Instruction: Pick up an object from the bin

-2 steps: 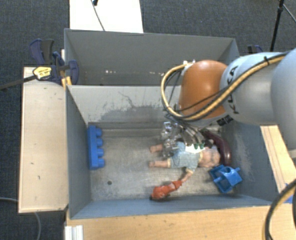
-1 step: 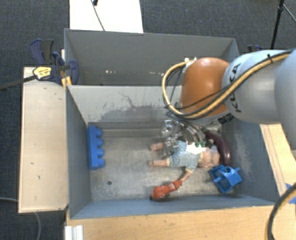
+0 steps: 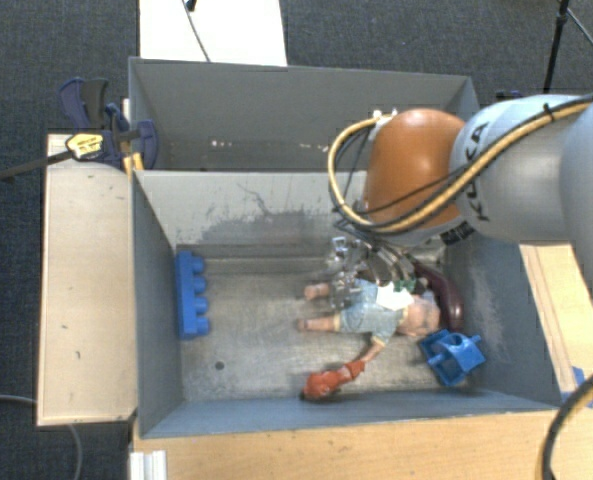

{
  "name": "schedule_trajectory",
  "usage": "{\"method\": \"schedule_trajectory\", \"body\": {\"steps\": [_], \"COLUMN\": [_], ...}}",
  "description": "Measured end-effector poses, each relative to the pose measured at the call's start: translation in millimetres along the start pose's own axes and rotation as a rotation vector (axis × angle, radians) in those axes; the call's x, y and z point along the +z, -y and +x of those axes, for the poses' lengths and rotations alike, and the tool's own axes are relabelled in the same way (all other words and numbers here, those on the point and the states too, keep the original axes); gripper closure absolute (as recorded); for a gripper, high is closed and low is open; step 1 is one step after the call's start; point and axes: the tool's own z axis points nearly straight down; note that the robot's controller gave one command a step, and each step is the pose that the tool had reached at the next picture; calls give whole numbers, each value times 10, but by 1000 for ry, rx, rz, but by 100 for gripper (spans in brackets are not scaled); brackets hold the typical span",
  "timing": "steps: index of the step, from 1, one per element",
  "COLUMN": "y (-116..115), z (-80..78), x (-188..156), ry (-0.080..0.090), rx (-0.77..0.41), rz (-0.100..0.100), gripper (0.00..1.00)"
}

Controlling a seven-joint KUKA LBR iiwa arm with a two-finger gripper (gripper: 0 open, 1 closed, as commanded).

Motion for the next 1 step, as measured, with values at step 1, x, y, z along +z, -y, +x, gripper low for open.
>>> {"method": "schedule_trajectory", "body": {"steps": [1], "y": [0], "z": [-2], "x": [-179], "ry": [2], "rx": [1], "rz": [0], "gripper": [100]}}
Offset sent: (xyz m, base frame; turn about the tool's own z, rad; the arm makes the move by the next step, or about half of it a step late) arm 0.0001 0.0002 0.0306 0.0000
